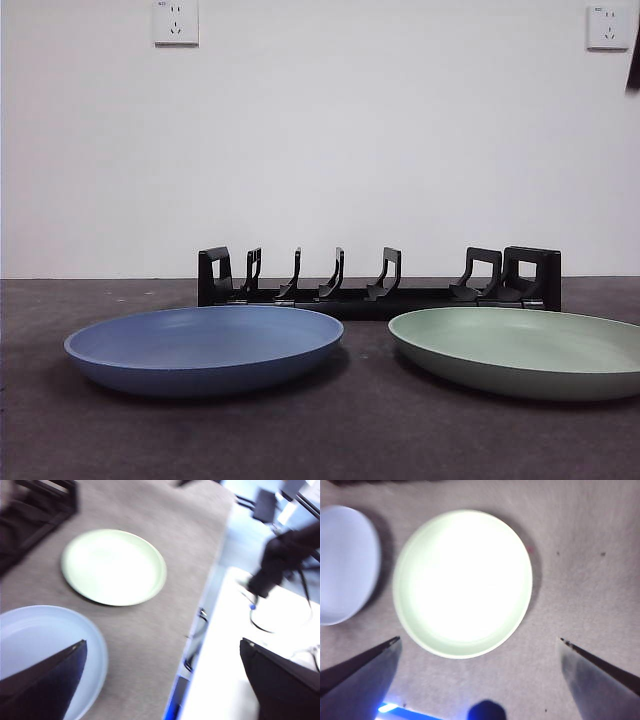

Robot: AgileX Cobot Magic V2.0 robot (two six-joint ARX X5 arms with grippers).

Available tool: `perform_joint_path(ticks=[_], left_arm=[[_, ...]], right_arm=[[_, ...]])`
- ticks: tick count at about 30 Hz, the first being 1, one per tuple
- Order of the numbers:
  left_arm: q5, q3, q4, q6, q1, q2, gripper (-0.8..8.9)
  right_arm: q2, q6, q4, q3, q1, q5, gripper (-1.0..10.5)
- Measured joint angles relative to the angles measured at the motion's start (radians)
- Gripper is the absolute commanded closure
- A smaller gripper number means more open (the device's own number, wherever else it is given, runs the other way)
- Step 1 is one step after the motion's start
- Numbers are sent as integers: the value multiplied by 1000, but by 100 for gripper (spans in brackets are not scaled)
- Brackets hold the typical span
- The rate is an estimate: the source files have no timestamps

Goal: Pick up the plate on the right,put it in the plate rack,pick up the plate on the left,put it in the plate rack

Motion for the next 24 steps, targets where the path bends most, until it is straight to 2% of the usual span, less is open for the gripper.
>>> perform_joint_path(ticks=[6, 15, 19, 24], left_arm=[[-1, 0, 8, 11, -75, 42, 180], [-4, 0, 15, 30, -88, 46, 181], [-4, 0, 16, 34, -88, 46, 181], [-4, 0, 16, 35, -88, 46, 181]], right_arm=[[245, 5, 64, 0, 8, 36, 356], [438, 7, 138, 0, 35, 60, 359], [485, 8, 156, 0, 53, 87, 489], [525, 8, 177, 0, 64, 99, 539]])
